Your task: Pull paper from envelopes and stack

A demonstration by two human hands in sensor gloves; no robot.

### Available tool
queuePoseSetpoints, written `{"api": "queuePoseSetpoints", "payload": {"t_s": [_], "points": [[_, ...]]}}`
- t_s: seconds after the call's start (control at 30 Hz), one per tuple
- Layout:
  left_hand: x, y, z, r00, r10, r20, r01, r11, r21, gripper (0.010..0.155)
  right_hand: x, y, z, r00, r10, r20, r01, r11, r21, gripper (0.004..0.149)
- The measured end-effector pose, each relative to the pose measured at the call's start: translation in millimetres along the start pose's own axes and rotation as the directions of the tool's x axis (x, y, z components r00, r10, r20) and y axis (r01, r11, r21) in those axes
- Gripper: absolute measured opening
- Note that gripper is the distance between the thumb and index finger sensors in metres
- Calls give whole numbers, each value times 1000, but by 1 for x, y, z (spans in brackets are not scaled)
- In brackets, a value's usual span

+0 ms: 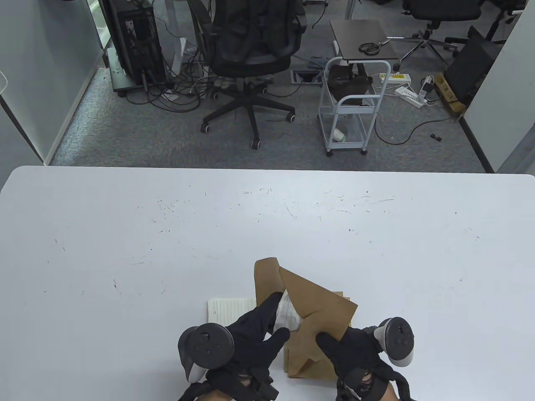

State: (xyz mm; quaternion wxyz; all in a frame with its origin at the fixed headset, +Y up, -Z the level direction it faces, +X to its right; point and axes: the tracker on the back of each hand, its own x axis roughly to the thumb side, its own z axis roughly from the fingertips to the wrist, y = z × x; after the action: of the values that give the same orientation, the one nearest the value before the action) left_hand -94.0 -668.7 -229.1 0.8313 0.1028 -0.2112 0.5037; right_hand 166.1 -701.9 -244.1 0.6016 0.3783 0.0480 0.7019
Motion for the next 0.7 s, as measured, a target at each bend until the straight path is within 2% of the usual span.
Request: {"api": "queuePoseSetpoints", "payload": {"t_s": [0.07, 0.13, 0.23, 0.37, 0.57, 0.67, 0.7], "points": [[-2, 5, -1, 1000, 3, -21, -3, 1000, 19, 47, 0, 0, 0, 999, 27, -21, -27, 1000, -11, 46], [-3, 8, -1, 1000, -14, -26, 16, 999, 49, 44, 0, 1, 0, 997, 51, -51, -52, 998, -24, 46], [-3, 11, 0, 998, -64, -25, 67, 993, 96, 44, 1, -4, 3, 984, 122, -129, -133, 988, -84, 45], [-6, 15, -1, 998, -51, -38, 55, 992, 117, 43, 5, -12, 5, 977, 157, -143, -177, 974, -139, 41], [-11, 21, -3, 991, -122, -53, 128, 983, 132, 44, 8, -18, 8, 955, 234, -181, -266, 947, -181, 39], [-16, 34, -6, 983, -165, -81, 176, 973, 152, 44, 7, -30, 12, 947, 245, -209, -292, 927, -236, 39], [-18, 47, -9, 971, -212, -110, 228, 961, 156, 44, 7, -38, 15, 945, 247, -214, -300, 915, -271, 39]]}}
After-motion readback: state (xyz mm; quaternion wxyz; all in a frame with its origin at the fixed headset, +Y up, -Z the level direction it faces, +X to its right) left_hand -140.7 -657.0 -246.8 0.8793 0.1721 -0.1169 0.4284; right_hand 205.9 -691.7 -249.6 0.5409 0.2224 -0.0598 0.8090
